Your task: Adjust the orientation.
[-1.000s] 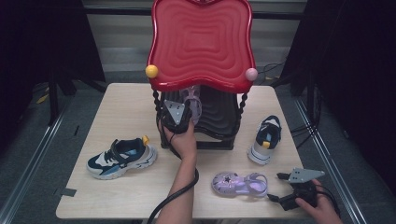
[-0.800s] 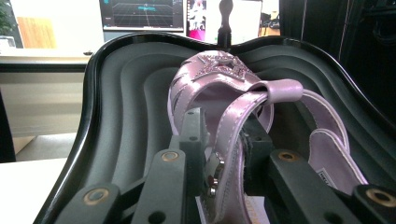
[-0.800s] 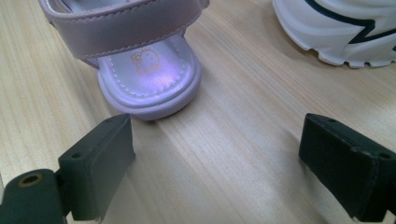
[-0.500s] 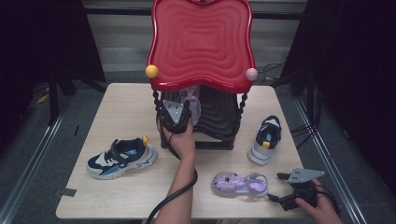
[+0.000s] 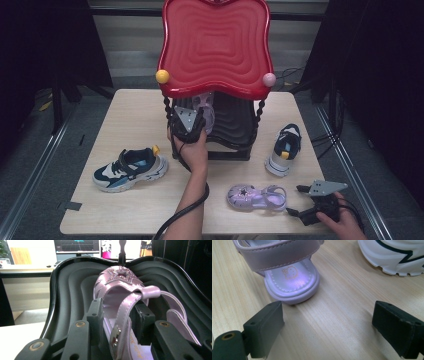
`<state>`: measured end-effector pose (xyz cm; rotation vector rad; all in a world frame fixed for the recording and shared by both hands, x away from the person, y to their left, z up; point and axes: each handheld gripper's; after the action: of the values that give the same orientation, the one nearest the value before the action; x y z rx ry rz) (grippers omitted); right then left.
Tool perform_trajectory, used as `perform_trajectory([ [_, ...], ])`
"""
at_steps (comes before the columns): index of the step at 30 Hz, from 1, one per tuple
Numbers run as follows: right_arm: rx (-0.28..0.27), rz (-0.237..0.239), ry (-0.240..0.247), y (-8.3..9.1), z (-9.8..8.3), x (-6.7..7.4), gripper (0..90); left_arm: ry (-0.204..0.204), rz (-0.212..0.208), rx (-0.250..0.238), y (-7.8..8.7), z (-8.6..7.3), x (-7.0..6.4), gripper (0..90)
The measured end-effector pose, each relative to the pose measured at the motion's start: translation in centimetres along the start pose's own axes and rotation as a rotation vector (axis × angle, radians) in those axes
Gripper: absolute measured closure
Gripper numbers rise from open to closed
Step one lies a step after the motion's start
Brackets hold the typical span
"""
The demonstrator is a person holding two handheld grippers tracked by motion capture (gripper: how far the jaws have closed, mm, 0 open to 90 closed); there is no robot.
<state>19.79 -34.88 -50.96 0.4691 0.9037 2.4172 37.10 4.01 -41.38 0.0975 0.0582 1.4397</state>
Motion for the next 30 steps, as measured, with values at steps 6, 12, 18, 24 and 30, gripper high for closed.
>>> perform_trajectory([
  [6, 0.000, -0.002, 0.000, 0.0, 0.0, 0.0, 9.5, -0.001, -0.011, 0.001, 0.3, 0.0, 0.1, 62.9],
  [12, 0.000, -0.001, 0.000, 0.0, 0.0, 0.0, 9.5, -0.013, -0.015, 0.005, 0.7, 0.3, 0.2, 60.6],
  [18, 0.000, 0.000, -0.001, 0.0, 0.0, 0.0, 9.5, -0.040, -0.028, 0.012, 1.1, 0.7, 0.7, 59.7],
  [24, 0.000, 0.000, -0.001, 0.0, 0.0, 0.0, 9.5, -0.039, -0.043, 0.026, 1.6, 1.0, 1.1, 59.0],
  [30, 0.000, 0.000, -0.001, 0.0, 0.0, 0.0, 9.5, -0.052, -0.068, 0.035, 2.2, 1.3, 1.3, 57.6],
])
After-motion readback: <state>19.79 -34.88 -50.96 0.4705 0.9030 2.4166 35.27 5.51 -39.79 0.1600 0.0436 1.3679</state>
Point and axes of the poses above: each handheld gripper's, and its own axes: y roughly backward along the jaws, z roughly out of its top, x roughly to its left, and after that the axes turned 9 degrees about z, right-handed
